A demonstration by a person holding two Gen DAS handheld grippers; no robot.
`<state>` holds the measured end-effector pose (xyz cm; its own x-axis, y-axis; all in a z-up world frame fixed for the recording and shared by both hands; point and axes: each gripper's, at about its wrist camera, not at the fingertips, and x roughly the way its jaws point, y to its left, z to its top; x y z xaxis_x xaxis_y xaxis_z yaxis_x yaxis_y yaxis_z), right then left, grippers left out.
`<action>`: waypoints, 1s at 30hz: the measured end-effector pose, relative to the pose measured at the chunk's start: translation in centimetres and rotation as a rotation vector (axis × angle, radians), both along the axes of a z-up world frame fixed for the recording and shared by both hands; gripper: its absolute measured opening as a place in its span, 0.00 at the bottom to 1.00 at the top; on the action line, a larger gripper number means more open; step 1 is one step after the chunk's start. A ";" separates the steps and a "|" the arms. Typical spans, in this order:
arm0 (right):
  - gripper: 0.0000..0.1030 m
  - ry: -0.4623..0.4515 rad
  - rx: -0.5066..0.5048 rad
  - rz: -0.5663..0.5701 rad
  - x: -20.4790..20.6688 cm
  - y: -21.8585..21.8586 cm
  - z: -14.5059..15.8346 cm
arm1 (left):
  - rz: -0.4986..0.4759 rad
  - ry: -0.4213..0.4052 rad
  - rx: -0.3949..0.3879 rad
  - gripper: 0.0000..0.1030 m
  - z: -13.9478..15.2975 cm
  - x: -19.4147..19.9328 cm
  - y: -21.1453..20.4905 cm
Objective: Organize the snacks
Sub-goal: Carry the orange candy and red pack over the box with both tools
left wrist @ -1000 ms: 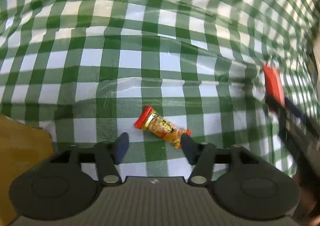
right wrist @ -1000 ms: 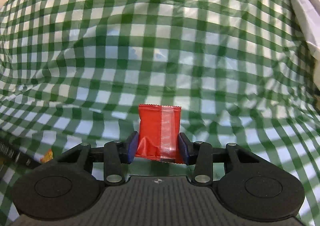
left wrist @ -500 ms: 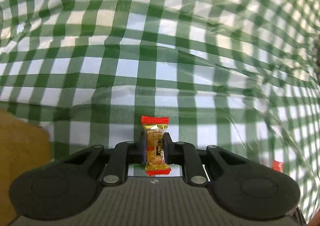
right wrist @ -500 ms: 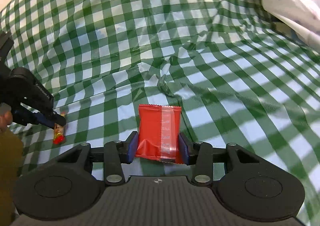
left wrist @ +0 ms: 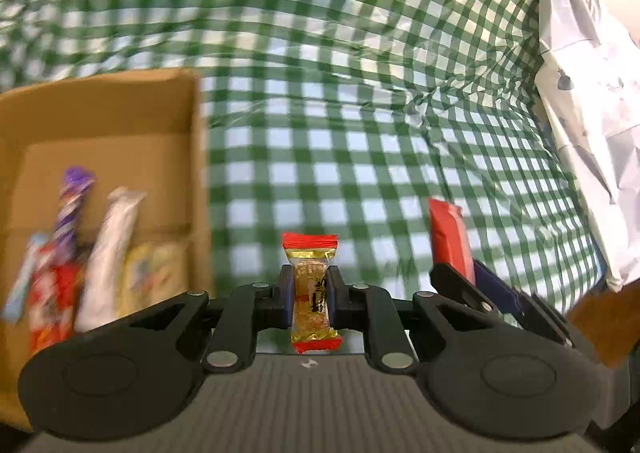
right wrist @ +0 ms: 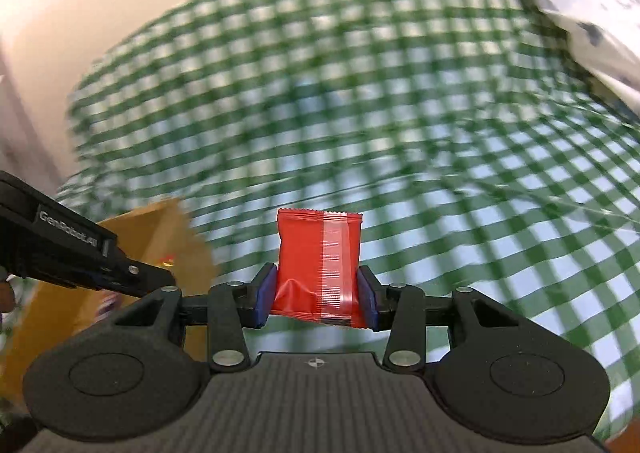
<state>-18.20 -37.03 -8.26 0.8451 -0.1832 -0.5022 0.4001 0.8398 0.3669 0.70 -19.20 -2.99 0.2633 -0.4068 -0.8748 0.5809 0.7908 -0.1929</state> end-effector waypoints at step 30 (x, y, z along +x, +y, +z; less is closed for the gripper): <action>0.44 0.053 -0.170 0.347 -4.8 25.2 8.4 | 0.240 -0.214 -0.063 0.17 5.2 -9.2 27.6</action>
